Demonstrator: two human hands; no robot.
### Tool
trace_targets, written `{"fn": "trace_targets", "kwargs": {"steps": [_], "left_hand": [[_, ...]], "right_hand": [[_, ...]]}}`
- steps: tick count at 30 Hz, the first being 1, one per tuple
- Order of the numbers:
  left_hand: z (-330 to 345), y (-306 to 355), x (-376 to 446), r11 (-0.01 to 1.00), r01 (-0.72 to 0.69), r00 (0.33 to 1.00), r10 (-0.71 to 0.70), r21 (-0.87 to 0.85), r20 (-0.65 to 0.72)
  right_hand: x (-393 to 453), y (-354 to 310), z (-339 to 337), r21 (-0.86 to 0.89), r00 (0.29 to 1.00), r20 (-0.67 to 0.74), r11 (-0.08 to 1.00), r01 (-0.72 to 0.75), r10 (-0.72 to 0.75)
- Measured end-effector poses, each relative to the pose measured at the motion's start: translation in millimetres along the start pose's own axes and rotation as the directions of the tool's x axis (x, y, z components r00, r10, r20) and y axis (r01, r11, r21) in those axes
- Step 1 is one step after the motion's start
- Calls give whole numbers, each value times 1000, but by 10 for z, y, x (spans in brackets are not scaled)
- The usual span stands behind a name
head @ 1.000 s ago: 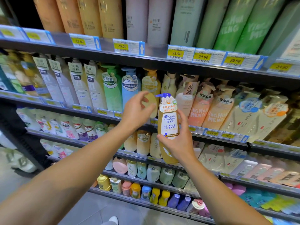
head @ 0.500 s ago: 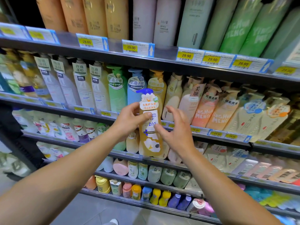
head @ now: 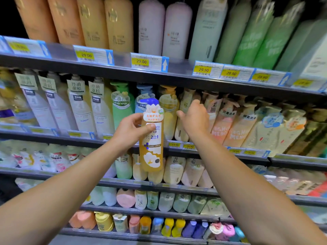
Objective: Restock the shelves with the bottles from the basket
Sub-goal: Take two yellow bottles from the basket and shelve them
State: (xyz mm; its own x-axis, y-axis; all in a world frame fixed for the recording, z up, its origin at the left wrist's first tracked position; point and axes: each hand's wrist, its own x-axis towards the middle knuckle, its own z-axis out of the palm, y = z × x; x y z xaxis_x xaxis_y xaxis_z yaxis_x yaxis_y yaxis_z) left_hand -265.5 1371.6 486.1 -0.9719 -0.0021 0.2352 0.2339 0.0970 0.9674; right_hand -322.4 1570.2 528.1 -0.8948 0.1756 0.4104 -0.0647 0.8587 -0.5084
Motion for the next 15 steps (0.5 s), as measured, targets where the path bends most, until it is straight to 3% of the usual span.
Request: {"fn": "trace_targets", "kwargs": {"steps": [7, 15], "left_hand": [[37, -27, 194, 999, -32, 998, 31, 6, 55], [112, 21, 264, 999, -33, 994, 36, -32, 99]], "right_hand": [[60, -8, 59, -36, 993, -96, 997, -70, 66], [56, 107, -25, -10, 994, -105, 1000, 7, -8]]}}
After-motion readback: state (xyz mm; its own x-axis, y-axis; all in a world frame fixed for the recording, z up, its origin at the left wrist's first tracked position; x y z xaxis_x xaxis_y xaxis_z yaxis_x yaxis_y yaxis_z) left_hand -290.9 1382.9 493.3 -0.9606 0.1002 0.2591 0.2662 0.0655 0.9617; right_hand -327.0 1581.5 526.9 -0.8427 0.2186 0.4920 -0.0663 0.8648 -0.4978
